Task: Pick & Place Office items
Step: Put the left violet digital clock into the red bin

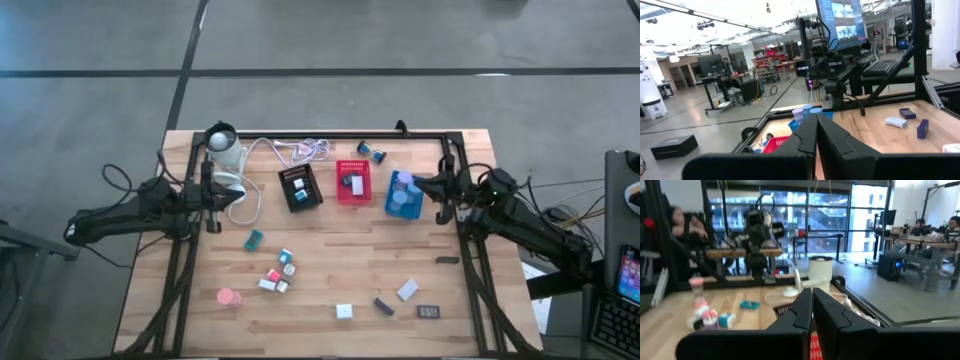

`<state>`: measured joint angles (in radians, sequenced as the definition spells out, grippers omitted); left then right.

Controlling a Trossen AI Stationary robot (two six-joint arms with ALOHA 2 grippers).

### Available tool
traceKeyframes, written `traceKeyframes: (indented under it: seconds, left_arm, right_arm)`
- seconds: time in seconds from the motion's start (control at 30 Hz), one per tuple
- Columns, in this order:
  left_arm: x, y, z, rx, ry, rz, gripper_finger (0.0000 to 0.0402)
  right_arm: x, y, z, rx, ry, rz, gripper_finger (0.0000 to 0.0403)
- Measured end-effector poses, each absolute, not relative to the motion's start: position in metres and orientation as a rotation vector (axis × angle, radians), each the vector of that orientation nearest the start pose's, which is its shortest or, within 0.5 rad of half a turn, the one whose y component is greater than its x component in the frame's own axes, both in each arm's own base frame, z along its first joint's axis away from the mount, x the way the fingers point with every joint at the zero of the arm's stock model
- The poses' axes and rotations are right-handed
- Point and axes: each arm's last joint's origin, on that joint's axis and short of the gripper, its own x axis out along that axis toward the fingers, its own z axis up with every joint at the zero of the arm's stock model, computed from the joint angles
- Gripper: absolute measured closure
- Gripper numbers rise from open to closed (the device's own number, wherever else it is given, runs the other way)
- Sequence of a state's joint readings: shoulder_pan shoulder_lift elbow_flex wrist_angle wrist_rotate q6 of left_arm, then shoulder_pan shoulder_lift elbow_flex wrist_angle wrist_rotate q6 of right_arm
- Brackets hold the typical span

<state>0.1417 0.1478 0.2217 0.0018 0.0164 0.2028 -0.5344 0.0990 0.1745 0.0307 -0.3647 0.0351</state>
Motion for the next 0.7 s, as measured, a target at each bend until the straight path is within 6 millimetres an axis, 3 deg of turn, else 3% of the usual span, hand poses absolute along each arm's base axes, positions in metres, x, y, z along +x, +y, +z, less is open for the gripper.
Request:
traceKeyframes:
  seconds: [0.7]
  left_arm:
    - [0.097,0.013,0.218,0.218,-0.046,0.131,0.039]
  right_arm:
    - [0.085,-0.04,0.21,-0.045,-0.092,-0.216,0.039]
